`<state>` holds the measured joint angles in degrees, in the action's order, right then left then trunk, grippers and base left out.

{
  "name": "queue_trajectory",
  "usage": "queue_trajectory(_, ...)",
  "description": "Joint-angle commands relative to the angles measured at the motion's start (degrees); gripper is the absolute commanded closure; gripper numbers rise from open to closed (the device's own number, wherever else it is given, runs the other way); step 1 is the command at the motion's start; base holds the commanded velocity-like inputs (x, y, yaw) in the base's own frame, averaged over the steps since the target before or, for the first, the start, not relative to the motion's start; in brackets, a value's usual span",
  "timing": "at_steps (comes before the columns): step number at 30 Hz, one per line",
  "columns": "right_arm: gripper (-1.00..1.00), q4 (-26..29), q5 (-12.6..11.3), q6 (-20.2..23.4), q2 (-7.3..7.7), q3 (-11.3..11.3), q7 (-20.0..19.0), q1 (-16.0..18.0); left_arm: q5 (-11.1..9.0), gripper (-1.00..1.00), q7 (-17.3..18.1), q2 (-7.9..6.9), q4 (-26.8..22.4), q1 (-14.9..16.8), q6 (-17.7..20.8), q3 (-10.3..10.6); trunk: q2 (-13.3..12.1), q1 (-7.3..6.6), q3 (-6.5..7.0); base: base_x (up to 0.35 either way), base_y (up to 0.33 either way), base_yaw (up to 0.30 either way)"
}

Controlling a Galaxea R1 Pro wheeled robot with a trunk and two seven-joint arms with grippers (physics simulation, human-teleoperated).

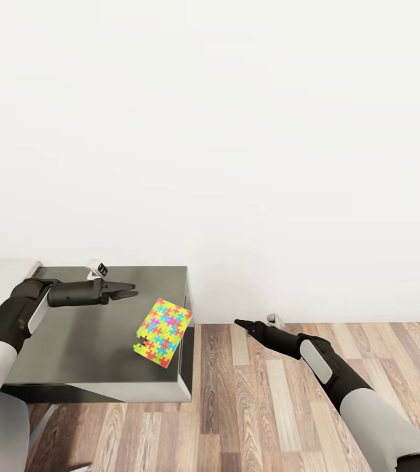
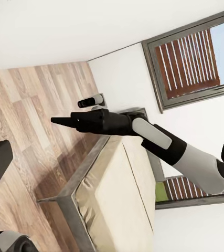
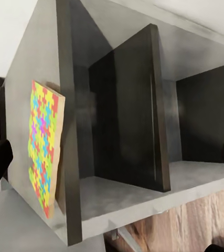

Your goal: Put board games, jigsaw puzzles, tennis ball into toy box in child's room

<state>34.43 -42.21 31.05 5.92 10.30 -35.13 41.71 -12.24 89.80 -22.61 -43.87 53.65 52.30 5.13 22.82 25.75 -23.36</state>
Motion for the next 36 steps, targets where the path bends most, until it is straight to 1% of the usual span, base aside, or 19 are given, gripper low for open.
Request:
queue_trajectory(1,-1.0,0.0,-0.4,0.2,0.06,0.2,0.1,0.0,-0.2,-1.0,0.2,-0.07,0.0,0.1,0.6,0.2,0.1,0.03,-0.09,0.0,0.069,0.0)
queue_trajectory(7,-1.0,0.0,-0.4,0.2,0.0,0.2,0.1,0.0,-0.2,-1.0,0.2,-0.07,0.0,0.1,0.6,0.2,0.1,0.03,-0.09,0.0,0.062,0.0)
queue_trajectory(23,-1.0,0.0,-0.1,0.1,-0.22,0.4,0.3,0.0,-0.2,-1.0,0.2,-0.15,0.0,0.1,0.6,0.2,0.1,0.03,-0.09,0.0,0.005,0.0)
queue_trajectory(28,-1.0,0.0,0.1,0.2,-0.87,0.4,0.9,0.0,-0.2,-1.0,0.2,-0.16,0.0,0.1,0.6,0.2,0.1,0.03,-0.09,0.003,0.003,0.0)
queue_trajectory(29,-1.0,0.0,0.1,0.2,-1.36,0.4,1.4,0.0,-0.2,-1.0,0.2,-0.14,0.0,0.1,0.6,0.3,0.1,0.03,-0.09,0.025,0.031,0.0)
queue_trajectory(32,-1.0,-0.1,0.1,0.3,-2.22,0.4,2.1,0.0,-0.2,-1.0,0.2,-0.1,0.0,0.1,0.6,0.3,0.1,0.03,-0.09,0.039,0.031,0.0)
queue_trajectory(36,-1.0,-0.1,0.2,0.7,-2.82,0.6,2.5,0.0,-0.2,-1.0,0.2,-0.08,0.0,0.1,0.6,0.3,0.1,0.03,-0.09,0.023,0.013,0.0)
